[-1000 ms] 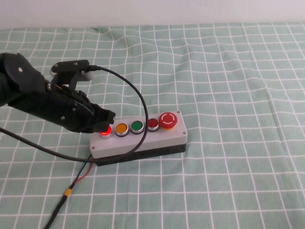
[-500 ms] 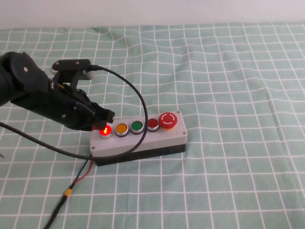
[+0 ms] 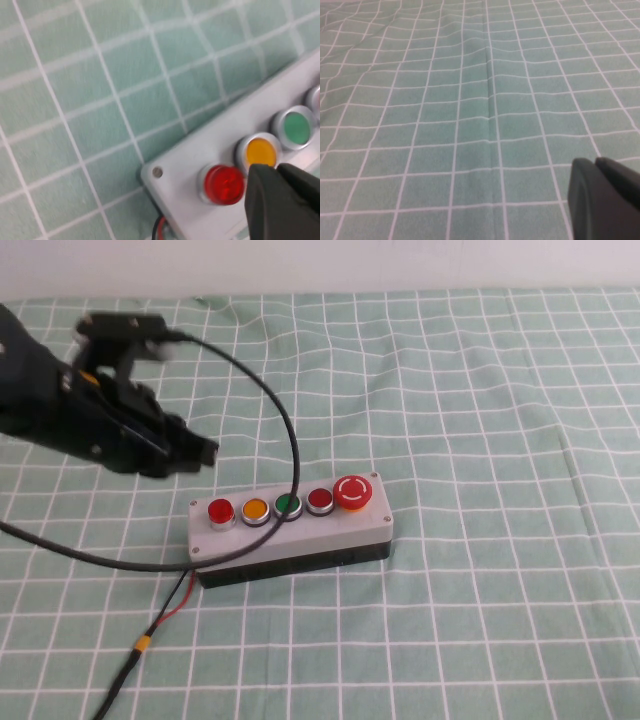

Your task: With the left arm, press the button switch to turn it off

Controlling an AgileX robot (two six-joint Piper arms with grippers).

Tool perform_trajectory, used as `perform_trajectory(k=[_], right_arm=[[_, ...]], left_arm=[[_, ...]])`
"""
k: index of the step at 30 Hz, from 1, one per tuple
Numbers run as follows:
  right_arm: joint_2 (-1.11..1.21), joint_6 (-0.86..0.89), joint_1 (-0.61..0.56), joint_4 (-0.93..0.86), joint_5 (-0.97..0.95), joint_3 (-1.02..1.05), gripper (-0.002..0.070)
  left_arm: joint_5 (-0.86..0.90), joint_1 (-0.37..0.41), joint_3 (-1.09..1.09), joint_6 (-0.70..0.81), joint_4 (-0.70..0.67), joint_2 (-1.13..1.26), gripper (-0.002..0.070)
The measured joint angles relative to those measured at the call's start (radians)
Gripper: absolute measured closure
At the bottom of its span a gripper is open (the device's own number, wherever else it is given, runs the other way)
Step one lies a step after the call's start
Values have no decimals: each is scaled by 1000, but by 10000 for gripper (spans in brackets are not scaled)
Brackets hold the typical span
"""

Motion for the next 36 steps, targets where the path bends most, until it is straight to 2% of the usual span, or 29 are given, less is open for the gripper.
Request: perform_trajectory(k=[6,22,29,36], right_arm=[[0,0,0,0,0,0,694],[0,0,0,0,0,0,694],[0,0,0,0,0,0,694],[0,0,0,0,0,0,694]], left_arm=[[42,0,-18,-7,2,-168,678],[336,0,-18,-71,19,-647,678],[383,0,-18,-83,50,-903,678],[429,0,-20,-87,101,-1059,678]])
